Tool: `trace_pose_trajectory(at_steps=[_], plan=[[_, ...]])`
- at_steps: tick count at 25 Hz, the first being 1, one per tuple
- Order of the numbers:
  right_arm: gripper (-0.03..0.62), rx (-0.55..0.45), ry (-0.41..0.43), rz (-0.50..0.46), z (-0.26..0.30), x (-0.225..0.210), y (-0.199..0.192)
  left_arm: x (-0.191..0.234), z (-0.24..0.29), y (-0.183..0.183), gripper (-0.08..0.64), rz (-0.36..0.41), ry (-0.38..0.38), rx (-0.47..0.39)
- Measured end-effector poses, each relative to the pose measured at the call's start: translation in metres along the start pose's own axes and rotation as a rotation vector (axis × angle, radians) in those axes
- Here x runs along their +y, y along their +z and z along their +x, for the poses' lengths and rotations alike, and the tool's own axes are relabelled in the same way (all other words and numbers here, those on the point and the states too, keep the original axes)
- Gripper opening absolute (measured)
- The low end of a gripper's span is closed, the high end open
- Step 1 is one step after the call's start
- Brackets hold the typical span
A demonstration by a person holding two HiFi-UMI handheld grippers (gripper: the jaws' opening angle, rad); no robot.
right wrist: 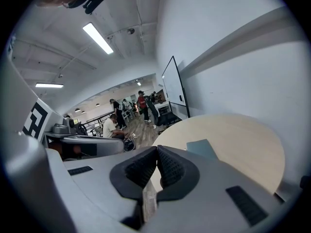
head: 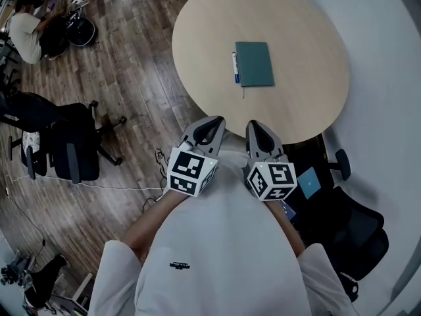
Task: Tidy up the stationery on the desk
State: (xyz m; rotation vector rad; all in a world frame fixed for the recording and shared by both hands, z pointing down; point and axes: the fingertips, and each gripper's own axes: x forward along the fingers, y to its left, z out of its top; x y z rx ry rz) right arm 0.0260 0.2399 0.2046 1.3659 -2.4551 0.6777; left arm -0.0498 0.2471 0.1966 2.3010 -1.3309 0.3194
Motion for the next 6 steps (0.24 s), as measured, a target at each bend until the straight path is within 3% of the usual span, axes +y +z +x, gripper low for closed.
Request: trace_pose_trajectory(at_steps=[6], plan=[[0.034,-0.003,-0.005,0.010,0.002,0.006,-0.005,0.013,-0.005,-0.006,0.025,-0.031,0.006,-0.003]])
